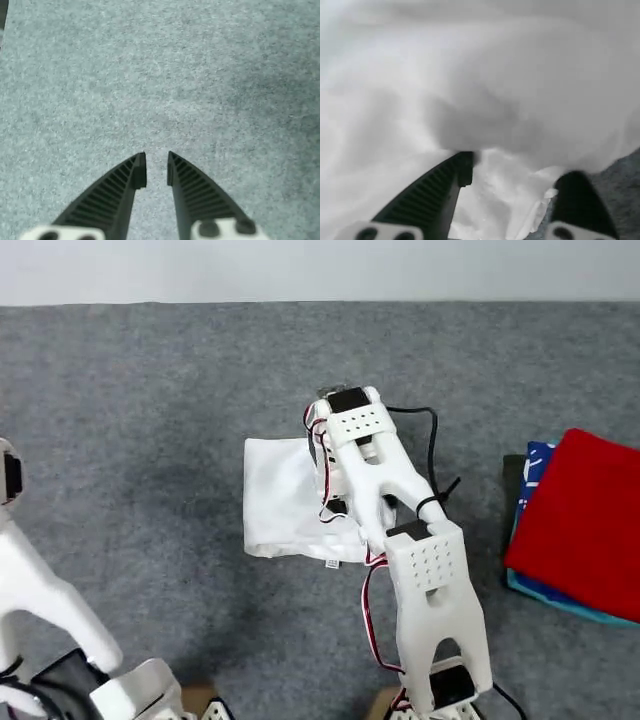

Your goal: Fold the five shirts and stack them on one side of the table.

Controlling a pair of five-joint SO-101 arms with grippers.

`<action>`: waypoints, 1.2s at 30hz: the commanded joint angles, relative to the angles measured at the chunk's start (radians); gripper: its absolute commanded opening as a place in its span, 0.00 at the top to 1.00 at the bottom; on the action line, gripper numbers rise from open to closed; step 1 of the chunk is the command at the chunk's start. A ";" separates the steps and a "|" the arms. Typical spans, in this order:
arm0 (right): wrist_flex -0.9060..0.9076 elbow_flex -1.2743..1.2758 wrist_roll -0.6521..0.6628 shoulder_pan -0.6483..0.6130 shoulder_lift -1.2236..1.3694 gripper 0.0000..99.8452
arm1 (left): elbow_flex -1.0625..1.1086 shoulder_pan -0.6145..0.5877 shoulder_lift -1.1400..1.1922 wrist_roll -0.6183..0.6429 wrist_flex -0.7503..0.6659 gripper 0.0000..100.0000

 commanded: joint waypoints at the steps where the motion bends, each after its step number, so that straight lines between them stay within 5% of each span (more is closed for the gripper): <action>1: -0.007 0.009 0.089 0.016 0.021 0.99 | -0.004 -0.021 -0.035 -0.009 0.018 0.92; 10: 0.142 -0.109 0.212 0.165 -0.007 0.99 | -0.004 -0.023 -0.043 -0.014 0.020 0.92; 18: 0.130 -0.301 0.790 0.341 -0.094 0.99 | -0.004 -0.023 -0.040 -0.014 0.020 0.92; 24: 0.024 -0.526 1.169 0.340 0.002 0.99 | 0.042 -0.017 -0.043 -0.014 0.020 0.92; 33: -0.107 -0.732 1.255 0.325 0.202 0.94 | 0.087 -0.021 -0.043 -0.015 0.020 0.92; 36: -0.111 -0.844 1.117 0.335 0.231 0.87 | 0.087 -0.021 -0.043 -0.015 0.018 0.92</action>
